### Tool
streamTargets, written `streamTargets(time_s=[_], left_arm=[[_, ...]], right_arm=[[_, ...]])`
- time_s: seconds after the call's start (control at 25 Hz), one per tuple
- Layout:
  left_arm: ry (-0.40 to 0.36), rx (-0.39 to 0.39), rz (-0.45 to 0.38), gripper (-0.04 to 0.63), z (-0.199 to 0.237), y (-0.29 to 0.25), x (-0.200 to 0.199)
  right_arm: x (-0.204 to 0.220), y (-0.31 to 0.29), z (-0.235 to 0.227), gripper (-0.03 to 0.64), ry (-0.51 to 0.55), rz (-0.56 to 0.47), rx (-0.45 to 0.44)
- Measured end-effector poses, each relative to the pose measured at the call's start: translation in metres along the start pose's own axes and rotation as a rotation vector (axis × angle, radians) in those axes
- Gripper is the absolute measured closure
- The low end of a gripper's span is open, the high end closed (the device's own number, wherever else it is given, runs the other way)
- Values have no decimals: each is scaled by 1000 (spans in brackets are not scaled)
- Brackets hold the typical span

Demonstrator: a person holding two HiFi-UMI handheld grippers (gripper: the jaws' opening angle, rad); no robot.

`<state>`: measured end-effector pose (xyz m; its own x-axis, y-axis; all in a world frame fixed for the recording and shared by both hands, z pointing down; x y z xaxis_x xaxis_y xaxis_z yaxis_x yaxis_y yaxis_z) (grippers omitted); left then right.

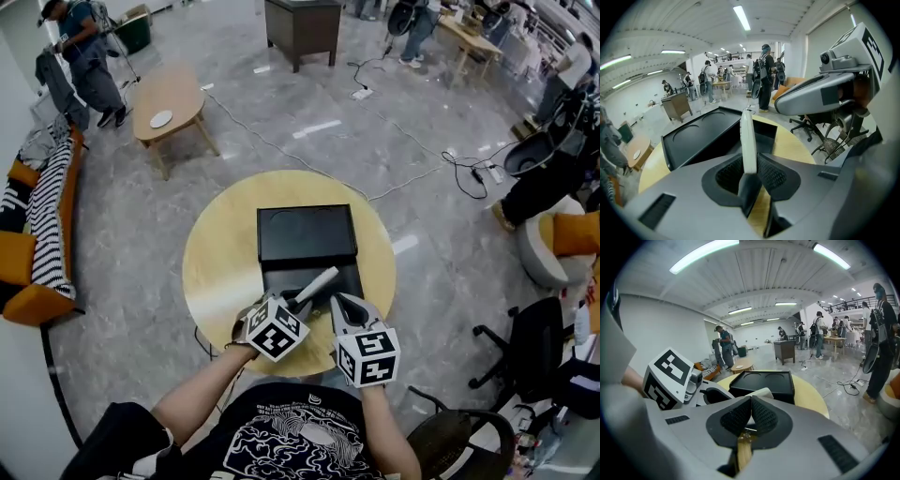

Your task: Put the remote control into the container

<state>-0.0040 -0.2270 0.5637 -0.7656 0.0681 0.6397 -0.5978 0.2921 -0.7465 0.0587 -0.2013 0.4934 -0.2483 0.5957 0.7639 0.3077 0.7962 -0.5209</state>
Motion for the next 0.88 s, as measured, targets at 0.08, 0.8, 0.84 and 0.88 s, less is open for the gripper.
streamTargets(time_s=[0.08,0.8,0.84,0.88], left_arm=[[4,-2,17,499,1,-5,0],[48,3,143,499,6,-43,5],[49,2,147,498,6,-45,5],[49,1,152,499,6,-46,5]], right_arm=[[0,-3,-6,594,1,14,-14],[-4,-21,-35,594,38,104,-122],[-3,-21,-37,594,38,108,-125],[-3,-21,-38,594,40,111,-128]])
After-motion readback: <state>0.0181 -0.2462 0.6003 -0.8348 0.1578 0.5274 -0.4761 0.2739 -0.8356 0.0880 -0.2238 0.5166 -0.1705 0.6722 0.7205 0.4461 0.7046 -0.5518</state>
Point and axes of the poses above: the fingertips, and each gripper's own axes: y backward along the fingers, z to its left, x out of its underside, the point moved 2 cm from there along y, backward along the fingers, and after that the axes turned 14 degrees about -y, right-handed, at the moved point
